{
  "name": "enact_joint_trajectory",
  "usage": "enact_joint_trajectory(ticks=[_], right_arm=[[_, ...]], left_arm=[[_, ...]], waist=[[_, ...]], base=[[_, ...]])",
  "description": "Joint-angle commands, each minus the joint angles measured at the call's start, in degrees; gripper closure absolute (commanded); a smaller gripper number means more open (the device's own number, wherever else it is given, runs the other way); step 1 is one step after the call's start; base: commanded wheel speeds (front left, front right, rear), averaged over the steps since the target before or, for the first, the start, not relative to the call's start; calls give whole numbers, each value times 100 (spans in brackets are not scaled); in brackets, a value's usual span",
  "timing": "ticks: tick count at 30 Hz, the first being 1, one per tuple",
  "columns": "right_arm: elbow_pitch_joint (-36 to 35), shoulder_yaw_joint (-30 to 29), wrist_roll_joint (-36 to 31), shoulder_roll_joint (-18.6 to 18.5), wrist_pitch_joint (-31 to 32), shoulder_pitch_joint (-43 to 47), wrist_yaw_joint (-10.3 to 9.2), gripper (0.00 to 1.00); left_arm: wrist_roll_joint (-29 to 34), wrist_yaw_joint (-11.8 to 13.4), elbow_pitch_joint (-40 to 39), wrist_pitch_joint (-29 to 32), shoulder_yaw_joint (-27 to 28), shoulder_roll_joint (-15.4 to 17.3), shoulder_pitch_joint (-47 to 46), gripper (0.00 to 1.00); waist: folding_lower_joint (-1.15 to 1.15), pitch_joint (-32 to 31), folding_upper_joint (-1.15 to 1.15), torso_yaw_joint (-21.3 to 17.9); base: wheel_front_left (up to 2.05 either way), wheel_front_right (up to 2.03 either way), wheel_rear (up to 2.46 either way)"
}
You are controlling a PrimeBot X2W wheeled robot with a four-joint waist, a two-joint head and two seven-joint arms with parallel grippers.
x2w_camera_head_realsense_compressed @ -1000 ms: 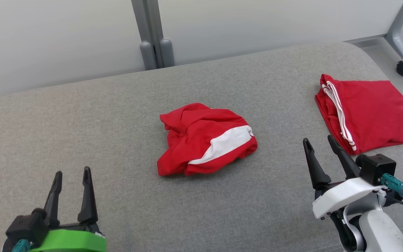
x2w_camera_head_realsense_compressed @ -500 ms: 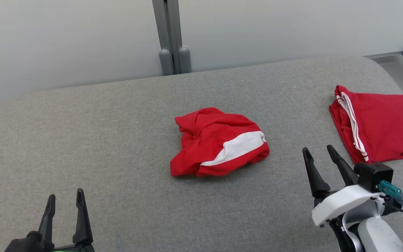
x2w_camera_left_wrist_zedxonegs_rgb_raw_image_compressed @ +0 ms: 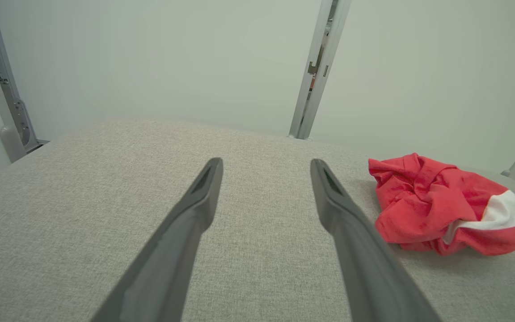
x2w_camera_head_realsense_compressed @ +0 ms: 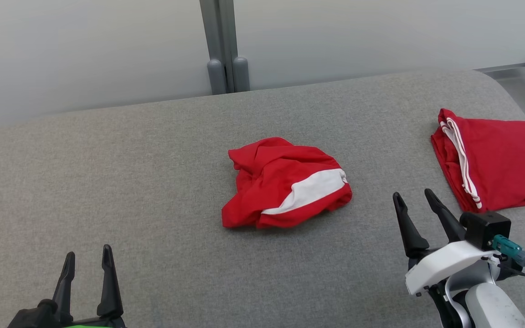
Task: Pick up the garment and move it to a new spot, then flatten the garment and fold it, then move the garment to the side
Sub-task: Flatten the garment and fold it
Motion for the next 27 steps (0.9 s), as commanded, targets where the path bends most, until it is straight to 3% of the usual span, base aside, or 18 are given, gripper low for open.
enact_joint_trajectory(ticks=[1, 11, 16, 23, 27], right_arm=[[-2, 10, -1, 6, 25, 3, -8, 0], [15, 22, 15, 23, 0, -41, -8, 0], [-23, 64, 16, 26, 9, -142, -8, 0], [-40, 227, 36, 75, -46, -352, -8, 0], [3, 334, 63, 132, -105, -499, -8, 0]], left_arm=[[20, -34, 1, -18, 19, -4, -91, 0], [86, -40, 81, -18, -93, -2, -233, 0], [-7, -45, 416, 56, -605, 283, -911, 0], [-518, -45, 1056, 1334, -1737, 703, -2593, 0], [-732, -42, 1571, 2184, -2104, 713, -3446, 0]], waist=[[0, 4, 0, -3], [0, 63, 0, -22], [0, 216, 0, -67], [0, 555, 0, -380], [0, 814, 0, -738]], base=[[0, 0, 0], [0, 0, 0], [0, 0, 0], [0, 0, 0], [0, 0, 0]])
